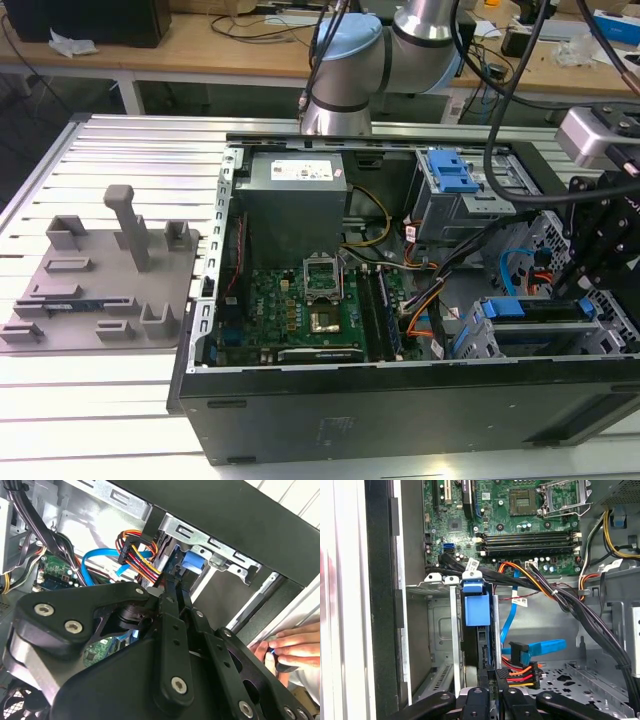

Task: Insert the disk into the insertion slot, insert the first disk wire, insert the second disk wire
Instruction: 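Insert the first disk wire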

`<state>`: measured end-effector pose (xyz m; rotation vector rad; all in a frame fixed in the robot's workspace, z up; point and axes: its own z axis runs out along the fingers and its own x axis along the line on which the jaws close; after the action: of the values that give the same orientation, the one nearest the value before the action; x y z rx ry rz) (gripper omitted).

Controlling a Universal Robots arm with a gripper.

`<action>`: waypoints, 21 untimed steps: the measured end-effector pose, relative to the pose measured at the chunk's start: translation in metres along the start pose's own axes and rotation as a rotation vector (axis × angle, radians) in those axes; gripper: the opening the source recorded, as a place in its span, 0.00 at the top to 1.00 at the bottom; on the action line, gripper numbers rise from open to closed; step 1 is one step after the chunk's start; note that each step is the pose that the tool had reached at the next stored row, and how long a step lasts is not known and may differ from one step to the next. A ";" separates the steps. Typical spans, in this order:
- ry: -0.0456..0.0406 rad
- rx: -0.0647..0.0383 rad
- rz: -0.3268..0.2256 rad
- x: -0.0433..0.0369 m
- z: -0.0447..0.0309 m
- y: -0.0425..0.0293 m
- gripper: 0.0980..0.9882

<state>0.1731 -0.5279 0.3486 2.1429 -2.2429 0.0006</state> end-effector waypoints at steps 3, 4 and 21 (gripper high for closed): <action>-0.0001 0.000 0.001 0.0000 0.0006 0.0000 0.92; -0.0001 0.000 0.001 0.0000 0.0008 0.0000 0.92; -0.0002 0.000 0.005 0.0001 0.0050 -0.0001 0.92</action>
<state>0.1731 -0.5282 0.3437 2.1371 -2.2485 0.0004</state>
